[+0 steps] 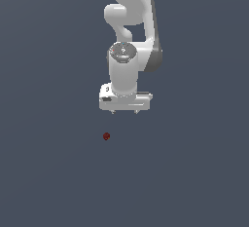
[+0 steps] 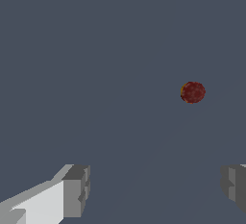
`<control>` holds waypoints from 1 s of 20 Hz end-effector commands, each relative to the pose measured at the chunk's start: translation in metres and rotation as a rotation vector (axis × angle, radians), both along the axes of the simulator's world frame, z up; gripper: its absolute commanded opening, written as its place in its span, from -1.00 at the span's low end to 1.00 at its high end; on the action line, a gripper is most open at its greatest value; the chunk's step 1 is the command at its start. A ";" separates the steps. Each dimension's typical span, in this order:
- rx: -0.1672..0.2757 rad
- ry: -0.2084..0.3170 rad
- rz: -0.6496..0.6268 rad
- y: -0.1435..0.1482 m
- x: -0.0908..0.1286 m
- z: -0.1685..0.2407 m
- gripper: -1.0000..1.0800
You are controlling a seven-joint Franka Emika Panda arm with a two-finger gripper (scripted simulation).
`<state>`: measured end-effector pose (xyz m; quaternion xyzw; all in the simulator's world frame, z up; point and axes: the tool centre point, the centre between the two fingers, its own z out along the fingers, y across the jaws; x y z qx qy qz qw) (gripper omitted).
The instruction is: Pick up the object and move it to a goal position.
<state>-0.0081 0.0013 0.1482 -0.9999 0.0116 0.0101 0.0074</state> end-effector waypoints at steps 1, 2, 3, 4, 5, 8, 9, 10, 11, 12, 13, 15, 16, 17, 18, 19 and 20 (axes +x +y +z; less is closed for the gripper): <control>0.000 0.000 0.000 0.000 0.000 0.000 0.92; 0.000 0.000 0.000 0.000 0.000 0.001 0.92; -0.002 -0.002 0.002 0.000 0.001 0.002 0.92; -0.003 -0.005 0.004 0.000 0.002 0.005 0.92; -0.006 -0.009 0.006 0.000 0.003 0.009 0.92; -0.013 -0.021 0.012 0.002 0.007 0.021 0.92; -0.014 -0.022 0.013 0.002 0.008 0.023 0.92; -0.015 -0.023 0.013 0.002 0.008 0.024 0.92; -0.015 -0.023 0.013 0.002 0.008 0.023 0.92; -0.014 -0.022 0.012 0.002 0.008 0.022 0.92; -0.014 -0.022 0.014 0.002 0.008 0.022 0.92; -0.014 -0.022 0.019 0.000 0.009 0.020 0.92; -0.014 -0.022 0.023 -0.002 0.010 0.018 0.92; -0.015 -0.022 0.028 -0.003 0.012 0.016 0.92; -0.015 -0.022 0.034 -0.006 0.013 0.014 0.92; -0.015 -0.022 0.041 -0.008 0.015 0.012 0.92; -0.015 -0.022 0.049 -0.011 0.017 0.009 0.92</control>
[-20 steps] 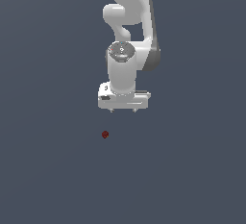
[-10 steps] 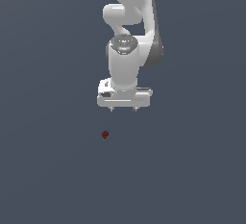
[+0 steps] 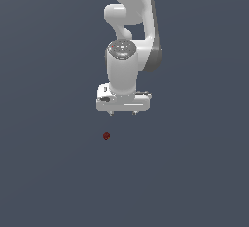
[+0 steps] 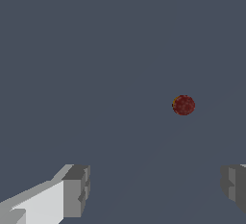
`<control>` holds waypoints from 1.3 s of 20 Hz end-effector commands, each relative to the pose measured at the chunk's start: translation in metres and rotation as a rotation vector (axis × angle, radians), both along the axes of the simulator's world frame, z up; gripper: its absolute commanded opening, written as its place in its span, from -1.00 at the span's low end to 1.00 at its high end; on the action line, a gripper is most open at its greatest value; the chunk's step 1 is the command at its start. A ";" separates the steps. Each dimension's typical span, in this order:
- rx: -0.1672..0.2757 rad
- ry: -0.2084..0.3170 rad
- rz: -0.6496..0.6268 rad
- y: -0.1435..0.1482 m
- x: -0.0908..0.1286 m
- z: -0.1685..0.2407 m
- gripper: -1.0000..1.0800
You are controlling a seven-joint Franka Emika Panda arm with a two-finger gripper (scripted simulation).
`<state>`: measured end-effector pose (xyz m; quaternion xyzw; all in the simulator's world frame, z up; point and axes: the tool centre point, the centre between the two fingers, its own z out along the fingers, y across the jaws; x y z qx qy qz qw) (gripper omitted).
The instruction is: Pick up the object and move it to a goal position.
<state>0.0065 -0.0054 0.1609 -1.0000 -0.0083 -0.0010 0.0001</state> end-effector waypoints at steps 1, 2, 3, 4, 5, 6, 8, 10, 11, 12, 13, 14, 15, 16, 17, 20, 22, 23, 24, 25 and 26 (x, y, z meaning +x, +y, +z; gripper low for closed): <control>-0.001 0.001 0.018 -0.007 0.004 -0.008 0.92; -0.001 0.001 0.027 -0.010 0.007 -0.011 0.92; -0.001 0.001 0.038 -0.014 0.009 -0.015 0.92; -0.002 0.001 0.049 -0.018 0.012 -0.020 0.92; -0.002 0.001 0.061 -0.022 0.014 -0.025 0.92; -0.002 0.001 0.074 -0.027 0.017 -0.030 0.92; -0.002 0.002 0.103 -0.038 0.023 -0.042 0.92; -0.002 0.002 0.130 -0.048 0.028 -0.054 0.92; -0.002 0.002 0.143 -0.053 0.030 -0.059 0.92; -0.002 0.002 0.154 -0.057 0.032 -0.064 0.92; -0.002 0.002 0.165 -0.061 0.034 -0.069 0.92; -0.002 0.002 0.174 -0.065 0.035 -0.073 0.92; -0.001 0.002 0.183 -0.068 0.036 -0.077 0.92; -0.001 0.002 0.191 -0.071 0.037 -0.080 0.92; -0.001 0.002 0.197 -0.074 0.038 -0.084 0.92; -0.001 0.002 0.212 -0.080 0.040 -0.090 0.92; 0.000 0.002 0.218 -0.082 0.041 -0.093 0.92; 0.000 0.002 0.219 -0.083 0.041 -0.094 0.92; 0.000 0.002 0.219 -0.083 0.041 -0.094 0.92; 0.000 0.003 0.216 -0.082 0.040 -0.093 0.92; 0.000 0.003 0.216 -0.082 0.040 -0.094 0.92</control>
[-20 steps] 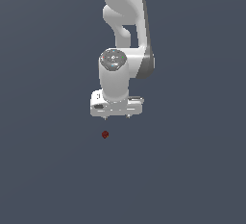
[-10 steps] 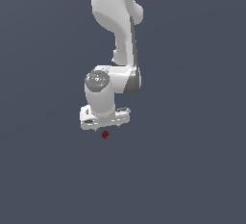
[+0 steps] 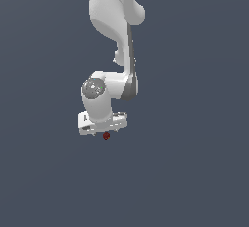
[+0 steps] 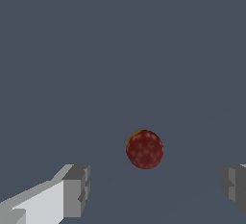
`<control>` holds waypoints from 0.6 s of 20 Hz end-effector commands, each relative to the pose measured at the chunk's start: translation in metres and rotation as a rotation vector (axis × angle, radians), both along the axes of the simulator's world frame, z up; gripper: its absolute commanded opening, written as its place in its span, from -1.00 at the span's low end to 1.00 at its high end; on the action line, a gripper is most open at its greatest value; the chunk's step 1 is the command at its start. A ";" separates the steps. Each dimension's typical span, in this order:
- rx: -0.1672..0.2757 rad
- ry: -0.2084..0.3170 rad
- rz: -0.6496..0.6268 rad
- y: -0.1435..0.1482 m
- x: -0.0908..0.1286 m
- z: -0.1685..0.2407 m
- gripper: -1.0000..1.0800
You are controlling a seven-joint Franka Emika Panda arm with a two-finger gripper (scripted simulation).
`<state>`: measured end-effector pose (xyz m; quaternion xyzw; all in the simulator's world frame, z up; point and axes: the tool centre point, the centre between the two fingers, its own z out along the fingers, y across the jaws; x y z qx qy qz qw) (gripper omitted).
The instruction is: Pick up the object and move it to a goal position.
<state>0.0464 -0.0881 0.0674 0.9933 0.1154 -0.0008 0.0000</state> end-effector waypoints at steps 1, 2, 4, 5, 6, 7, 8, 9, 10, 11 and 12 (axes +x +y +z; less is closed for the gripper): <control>0.000 0.000 0.001 0.000 0.000 -0.001 0.92; 0.000 0.000 0.001 0.000 0.000 -0.003 0.92; 0.000 -0.001 0.001 0.000 0.000 -0.009 0.92; 0.000 -0.001 0.001 0.000 0.000 -0.013 0.92; 0.000 -0.001 0.002 0.000 0.000 -0.017 0.92; 0.000 -0.001 0.003 0.000 0.000 -0.023 0.92; 0.000 -0.001 0.003 0.000 0.000 -0.029 0.92; 0.000 -0.001 0.003 0.000 -0.001 -0.034 0.92; 0.000 -0.001 0.003 0.000 -0.001 -0.039 0.92; 0.000 -0.001 0.004 0.000 -0.001 -0.043 0.92; 0.000 -0.001 0.004 0.000 -0.001 -0.046 0.92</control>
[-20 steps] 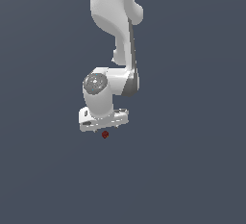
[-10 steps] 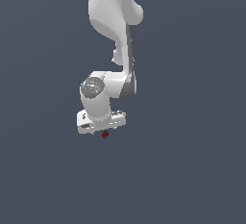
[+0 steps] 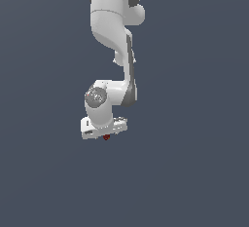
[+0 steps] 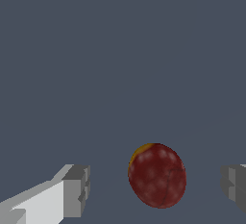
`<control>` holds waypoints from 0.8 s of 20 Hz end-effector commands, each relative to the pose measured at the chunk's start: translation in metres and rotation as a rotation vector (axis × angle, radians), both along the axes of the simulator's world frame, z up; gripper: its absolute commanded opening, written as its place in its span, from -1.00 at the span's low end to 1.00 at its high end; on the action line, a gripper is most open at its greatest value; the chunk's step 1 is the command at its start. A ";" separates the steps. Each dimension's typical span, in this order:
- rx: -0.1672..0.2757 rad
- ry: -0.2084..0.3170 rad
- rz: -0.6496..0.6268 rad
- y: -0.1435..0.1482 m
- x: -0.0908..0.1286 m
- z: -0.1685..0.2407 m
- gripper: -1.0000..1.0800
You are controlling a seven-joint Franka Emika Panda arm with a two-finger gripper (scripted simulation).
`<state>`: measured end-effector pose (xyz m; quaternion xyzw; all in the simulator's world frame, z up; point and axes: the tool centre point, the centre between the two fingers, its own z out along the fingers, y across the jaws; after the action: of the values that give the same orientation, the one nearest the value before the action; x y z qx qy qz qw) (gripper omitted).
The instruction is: Pick up the object and move it to a goal position.
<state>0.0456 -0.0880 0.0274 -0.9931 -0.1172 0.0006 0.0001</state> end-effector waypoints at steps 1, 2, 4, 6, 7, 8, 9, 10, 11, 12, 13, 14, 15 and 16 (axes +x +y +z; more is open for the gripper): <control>0.000 -0.001 0.001 0.000 0.000 -0.008 0.92; 0.000 -0.001 0.001 0.000 0.001 -0.010 0.92; 0.000 -0.001 0.001 0.000 0.001 -0.011 0.92; 0.000 -0.001 0.001 0.000 0.002 -0.010 -1.00; 0.000 -0.001 0.001 0.000 0.002 -0.010 -1.00; 0.000 -0.001 0.001 0.000 0.002 -0.010 -1.00; 0.000 -0.001 0.001 0.000 0.002 -0.010 -1.00; 0.000 -0.001 0.001 0.000 0.002 -0.010 -1.00; 0.000 -0.001 0.001 0.000 0.002 -0.010 -1.00; 0.000 -0.001 0.001 0.000 0.002 -0.010 -1.00; 0.000 -0.001 0.001 0.000 0.002 -0.010 -1.00; 0.000 -0.001 0.001 0.000 0.002 -0.010 -1.00; 0.000 -0.001 0.001 0.000 0.002 -0.010 -1.00; 0.000 -0.001 0.001 0.000 0.002 -0.010 -1.00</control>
<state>0.0471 -0.0882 0.0169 -0.9931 -0.1177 0.0000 0.0000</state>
